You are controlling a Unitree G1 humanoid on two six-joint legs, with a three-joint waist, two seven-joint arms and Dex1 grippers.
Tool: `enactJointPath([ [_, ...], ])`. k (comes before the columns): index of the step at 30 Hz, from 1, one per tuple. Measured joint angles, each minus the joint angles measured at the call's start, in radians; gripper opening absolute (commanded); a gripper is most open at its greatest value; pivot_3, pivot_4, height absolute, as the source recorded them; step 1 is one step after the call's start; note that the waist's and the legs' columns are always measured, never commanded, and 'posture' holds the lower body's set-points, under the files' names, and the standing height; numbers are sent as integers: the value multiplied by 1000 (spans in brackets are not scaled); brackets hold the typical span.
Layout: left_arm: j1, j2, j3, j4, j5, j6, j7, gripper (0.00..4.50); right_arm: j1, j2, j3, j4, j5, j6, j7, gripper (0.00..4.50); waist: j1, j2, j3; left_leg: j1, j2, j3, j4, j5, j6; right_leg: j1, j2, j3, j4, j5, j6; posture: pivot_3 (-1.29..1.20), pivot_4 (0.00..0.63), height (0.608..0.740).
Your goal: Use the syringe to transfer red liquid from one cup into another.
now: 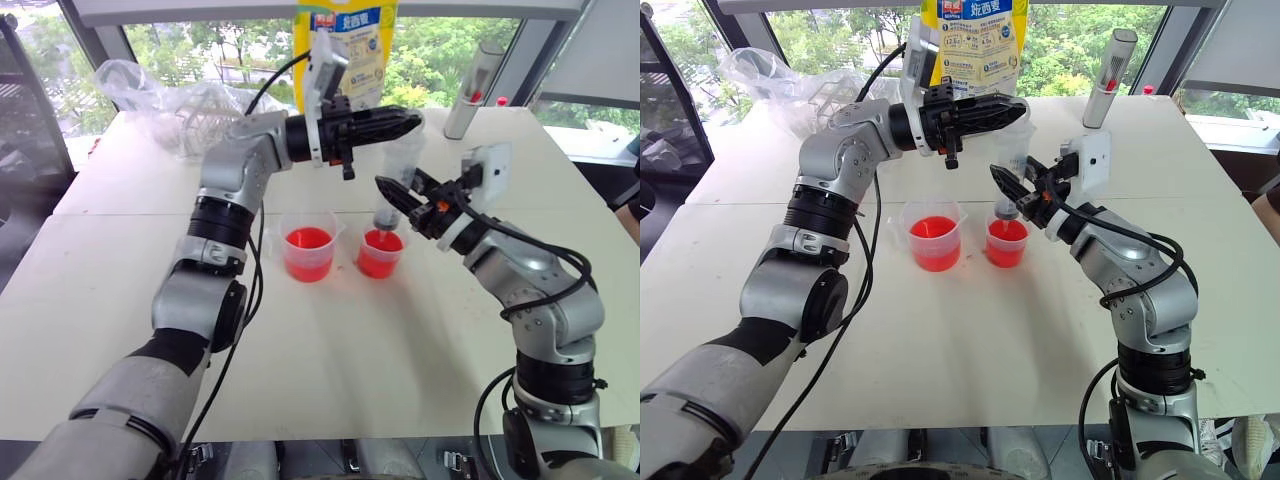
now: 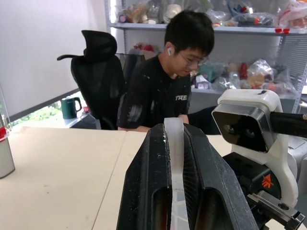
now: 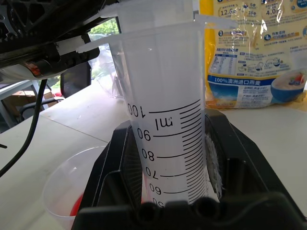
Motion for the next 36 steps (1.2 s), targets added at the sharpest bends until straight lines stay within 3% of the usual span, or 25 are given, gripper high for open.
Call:
enactJointPath([
  [8, 3, 4, 0, -21, -1, 19, 10, 21, 0, -5, 0, -2, 8, 0, -1, 1415, 0, 0, 0, 0, 0, 0, 0, 0, 0, 0, 0, 0, 0, 0, 0, 0, 150, 740],
  [13, 6, 3, 2, -26, -6, 39, 37, 2197, -1, -8, -29, -19, 9, -1, -25, 1415, 1, 0, 0, 0, 0, 0, 0, 0, 0, 0, 0, 0, 0, 0, 0, 0, 150, 740],
  [17, 29, 5, -4, -26, -7, 47, 67, 4309, -14, -6, -45, -51, 18, -4, -34, 1415, -2, 0, 0, 0, 0, 0, 0, 0, 0, 0, 1, 0, 0, 0, 0, 0, 150, 740],
  [18, 31, 13, -3, -26, -8, 50, 76, 4445, -20, -4, -44, -63, 25, -4, -36, 1415, -2, 0, 0, 0, 1, 0, 0, 0, 0, 0, 1, 0, 0, 0, 0, 0, 150, 740],
  [27, 36, 165, 97, -78, -52, 93, 163, 4445, -9, -1, -41, -70, 33, -4, -53, 1415, 0, 0, 0, 1, 2, 0, 0, 0, 0, 0, 1, 0, 0, 0, 0, 0, 150, 740],
  [30, 127, 258, 130, -228, -84, 151, 188, 4445, -10, -6, -43, -61, 33, 2, -58, 1415, -3, 0, 0, 1, 2, 0, -1, 0, 0, 0, 0, 2, 1, 0, 0, 0, 150, 740],
  [33, 245, 326, 129, -346, -90, 200, 188, 4445, -88, -59, -72, 26, 46, 64, -64, 1415, -2, 1, 0, 2, 2, 0, 0, 1, -1, 0, -2, 2, 2, 0, 0, 0, 150, 740],
  [36, 335, 384, 114, -424, -91, 241, 176, 4445, -273, -143, -139, 180, 98, 191, -65, 1415, 2, 1, 0, 2, 2, 1, 1, 1, -1, 1, -5, 0, 3, 0, 0, 0, 150, 740],
])
